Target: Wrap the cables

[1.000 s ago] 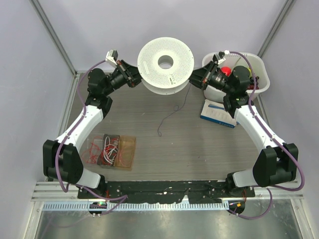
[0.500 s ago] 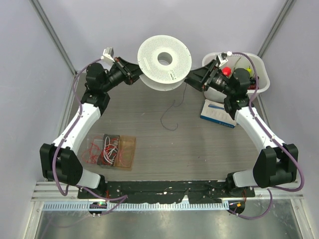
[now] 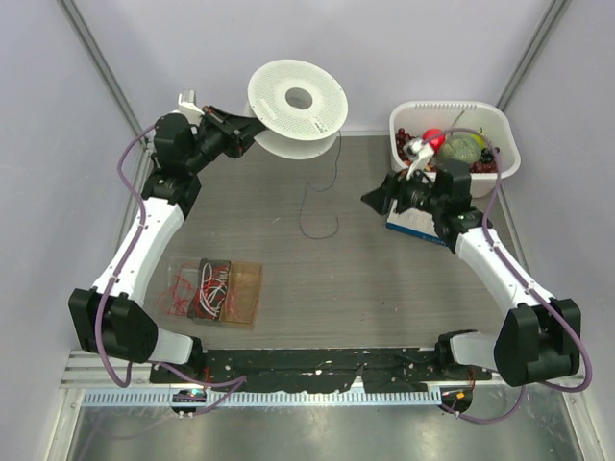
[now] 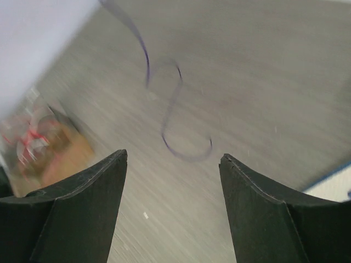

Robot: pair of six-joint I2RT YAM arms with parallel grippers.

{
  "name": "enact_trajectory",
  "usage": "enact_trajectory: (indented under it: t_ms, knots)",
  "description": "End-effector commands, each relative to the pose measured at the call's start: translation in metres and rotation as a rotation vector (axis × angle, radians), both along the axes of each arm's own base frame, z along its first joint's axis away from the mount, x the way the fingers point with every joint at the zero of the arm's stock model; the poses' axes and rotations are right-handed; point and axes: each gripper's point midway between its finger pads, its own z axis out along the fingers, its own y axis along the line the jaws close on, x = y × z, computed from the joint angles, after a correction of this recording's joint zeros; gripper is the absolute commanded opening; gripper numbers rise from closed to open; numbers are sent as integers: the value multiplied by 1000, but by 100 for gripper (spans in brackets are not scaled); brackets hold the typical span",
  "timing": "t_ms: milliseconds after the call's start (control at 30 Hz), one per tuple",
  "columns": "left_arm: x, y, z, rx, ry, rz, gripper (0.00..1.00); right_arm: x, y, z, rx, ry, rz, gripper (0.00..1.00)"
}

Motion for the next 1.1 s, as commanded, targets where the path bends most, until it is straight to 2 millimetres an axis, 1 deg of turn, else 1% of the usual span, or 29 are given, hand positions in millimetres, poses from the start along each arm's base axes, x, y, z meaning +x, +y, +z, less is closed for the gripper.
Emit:
enact_trajectory:
  t_ms: [0,33,67,100,133,167,200,233,267,300,333,367,400,467,533,600,633,667,700,733,767,800,833,867,933,1067]
  knots:
    - [-11,6,30,-27,-121,27,0,-22,-9,-80,-379,-56,100,73]
    - [-10,6,28,-27,-120,28,0,-23,-8,-88,-379,-38,103,73]
    - [-9,6,28,-28,-120,28,0,-18,-7,-89,-358,-28,76,73]
    - [-8,5,26,-32,-117,25,0,-15,-6,-98,-326,29,47,73]
    - [-7,4,25,-30,-115,22,0,-10,-5,-98,-312,30,32,73]
    - [-7,3,24,-32,-115,17,0,-3,-2,-103,-281,56,12,73]
    - [-6,3,25,-33,-118,16,0,8,-3,-110,-268,62,-27,73]
    - [-5,2,23,-33,-113,12,0,13,1,-109,-231,77,-46,73]
    - [-3,2,22,-35,-109,14,0,23,1,-118,-220,87,-71,72]
    - [-2,2,22,-34,-110,12,0,27,4,-120,-195,101,-87,71]
    - [-2,2,23,-35,-112,12,0,36,7,-128,-182,112,-94,69]
    - [0,1,21,-36,-107,11,0,39,13,-129,-168,114,-87,68]
    - [0,1,21,-36,-107,9,0,46,17,-137,-169,121,-84,67]
    - [1,0,18,-36,-101,8,0,48,36,-147,-183,134,-47,67]
    - [4,-1,15,-36,-99,4,0,52,45,-155,-211,128,-31,67]
    - [5,-1,12,-43,-96,2,0,53,60,-162,-244,113,-2,67]
    - [6,-2,11,-44,-95,1,0,57,60,-165,-265,111,-15,67]
    - [8,-2,10,-46,-93,-1,0,61,65,-169,-275,112,-13,67]
    - [8,-3,10,-49,-94,-4,0,64,64,-173,-292,121,-30,67]
    - [8,-4,10,-48,-98,-9,0,70,69,-176,-307,125,-32,67]
    - [9,-4,10,-48,-105,-9,0,73,66,-181,-332,147,-51,67]
    - [9,-4,10,-48,-105,-10,0,79,71,-184,-344,151,-49,66]
    - [11,-4,8,-48,-103,-12,0,81,70,-189,-364,172,-61,65]
    - [12,-4,7,-49,-102,-15,0,88,73,-190,-364,175,-70,63]
    - [14,-6,5,-53,-97,-18,0,92,78,-195,-371,181,-75,62]
    - [20,-7,2,-54,-94,-19,0,92,89,-202,-398,158,-60,61]
